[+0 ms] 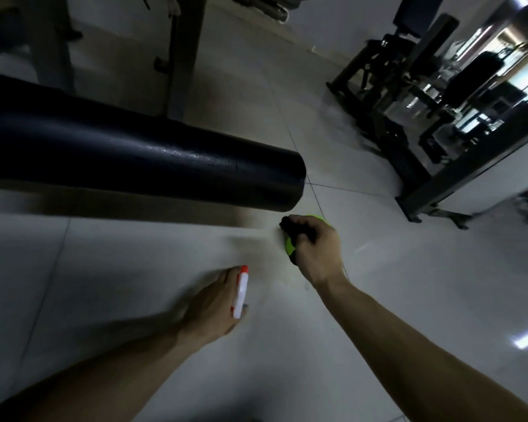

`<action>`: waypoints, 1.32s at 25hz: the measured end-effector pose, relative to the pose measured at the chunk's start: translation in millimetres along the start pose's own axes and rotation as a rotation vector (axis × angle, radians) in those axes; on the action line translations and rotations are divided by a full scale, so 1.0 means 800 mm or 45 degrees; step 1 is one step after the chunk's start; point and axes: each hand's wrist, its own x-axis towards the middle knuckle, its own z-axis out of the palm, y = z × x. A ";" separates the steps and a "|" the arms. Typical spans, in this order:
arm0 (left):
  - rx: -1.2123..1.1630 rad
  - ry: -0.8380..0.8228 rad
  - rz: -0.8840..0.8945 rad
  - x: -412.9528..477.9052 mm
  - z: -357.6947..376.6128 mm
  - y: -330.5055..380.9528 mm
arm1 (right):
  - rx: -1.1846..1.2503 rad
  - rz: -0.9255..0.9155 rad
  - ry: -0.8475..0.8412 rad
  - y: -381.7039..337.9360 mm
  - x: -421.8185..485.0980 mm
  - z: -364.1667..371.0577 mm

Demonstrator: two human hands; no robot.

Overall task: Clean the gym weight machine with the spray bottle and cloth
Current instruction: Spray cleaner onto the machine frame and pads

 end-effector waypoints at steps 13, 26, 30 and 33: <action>-0.125 0.446 0.002 0.008 -0.084 0.017 | 0.096 0.164 0.247 -0.002 0.001 -0.045; 0.202 0.681 -0.400 -0.098 -0.229 -0.062 | 0.171 -0.294 -0.198 -0.132 -0.023 0.136; 0.186 0.929 -0.469 -0.127 -0.267 -0.083 | 0.192 -0.336 -0.334 -0.155 -0.036 0.184; 0.238 0.996 -0.612 -0.156 -0.296 -0.097 | 0.220 -0.378 -0.450 -0.174 -0.053 0.218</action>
